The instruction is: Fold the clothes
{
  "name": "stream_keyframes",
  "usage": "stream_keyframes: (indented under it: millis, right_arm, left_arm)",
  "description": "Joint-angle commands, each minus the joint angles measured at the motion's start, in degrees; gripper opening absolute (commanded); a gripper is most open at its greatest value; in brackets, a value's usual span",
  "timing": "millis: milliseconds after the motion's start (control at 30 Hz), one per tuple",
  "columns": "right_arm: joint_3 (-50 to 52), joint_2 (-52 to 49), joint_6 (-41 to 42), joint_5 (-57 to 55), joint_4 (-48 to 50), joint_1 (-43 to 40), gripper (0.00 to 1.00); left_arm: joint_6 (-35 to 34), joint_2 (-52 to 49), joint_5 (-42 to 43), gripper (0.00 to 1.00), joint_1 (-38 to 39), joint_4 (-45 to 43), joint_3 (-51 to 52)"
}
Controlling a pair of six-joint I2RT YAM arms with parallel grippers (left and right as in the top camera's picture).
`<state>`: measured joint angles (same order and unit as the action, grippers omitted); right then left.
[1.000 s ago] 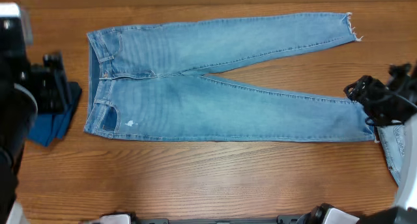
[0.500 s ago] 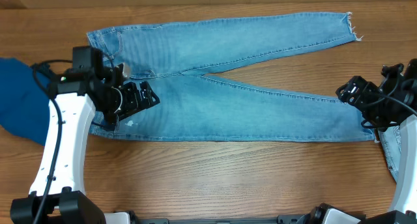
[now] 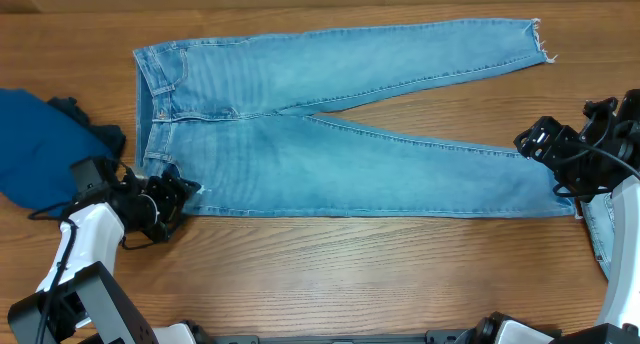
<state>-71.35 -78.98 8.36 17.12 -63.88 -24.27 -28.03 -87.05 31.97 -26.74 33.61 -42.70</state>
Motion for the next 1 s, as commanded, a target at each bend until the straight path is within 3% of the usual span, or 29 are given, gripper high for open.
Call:
stream_keyframes:
  millis: [0, 33, 100, 133, 200, 233, 333, 500, 567, 633, 700, 833, 933, 967]
  right_arm:
    - [-0.94, 0.26, 0.17, -0.61, 1.22, 0.26, 1.0]
    - [-0.94, 0.26, 0.2, -0.59, 1.68, 0.26, 1.0]
    - [-0.94, 0.26, 0.17, -0.61, 2.1, 0.26, 1.0]
    - [-0.94, 0.26, 0.2, -0.61, 2.16, 0.26, 1.0]
    - [-0.94, 0.26, 0.17, -1.29, 2.19, 0.26, 1.0]
    - [-0.94, 0.26, 0.17, -1.7, 2.12, 0.26, 1.0]
    - [-0.94, 0.22, 0.17, -1.68, 2.05, 0.26, 1.0]
    - [-0.94, 0.22, 0.2, -1.68, 1.33, 0.26, 1.0]
    - [-0.94, 0.22, 0.17, -1.7, 1.09, 0.26, 1.0]
    - [-0.94, 0.22, 0.17, -1.7, 1.16, 0.26, 1.0]
    - [-0.94, 0.22, 0.2, -1.88, 1.42, 0.26, 1.0]
    - [-0.94, 0.22, 0.2, -2.71, 2.08, 0.26, 1.0]
    - [-0.94, 0.22, 0.2, -2.71, 2.03, 0.26, 1.0]
    - [-0.94, 0.22, 0.22, -2.73, 2.03, 0.26, 1.0]
  left_arm:
    - [18.08, 6.88, 6.43, 0.57, -0.04, 6.69, -0.9]
    - [22.93, 11.45, 4.44, 0.58, 0.42, 10.58, -2.14]
    - [24.98, 18.84, -5.4, 0.61, 1.2, 14.91, -4.52]
    - [25.27, 24.52, -16.0, 0.64, 1.38, 17.31, -6.32]
    - [19.93, 31.61, -35.34, 0.72, 1.36, 19.15, -7.02]
    - [13.66, 33.35, -39.74, 0.84, 1.22, 20.24, -6.84]
    - [3.8, 30.97, -34.14, 1.0, 1.2, 19.54, -4.2]
    - [-8.87, 20.83, -27.08, 1.0, 1.2, 12.79, 0.96]
    - [-10.69, 18.95, -26.25, 0.98, 1.2, 10.78, 1.42]
    - [-1.73, 18.91, -29.24, 0.91, 1.22, 8.46, 1.42]
    - [19.3, 18.91, -28.26, 0.86, 1.29, 6.1, 0.94]
    - [35.19, 18.34, -26.47, 0.82, 3.1, -2.8, 0.63]
    - [49.99, 17.57, -26.56, 0.71, 7.87, -6.25, 0.46]
    - [54.03, 17.57, -26.36, 0.8, 11.13, -6.75, 0.42]
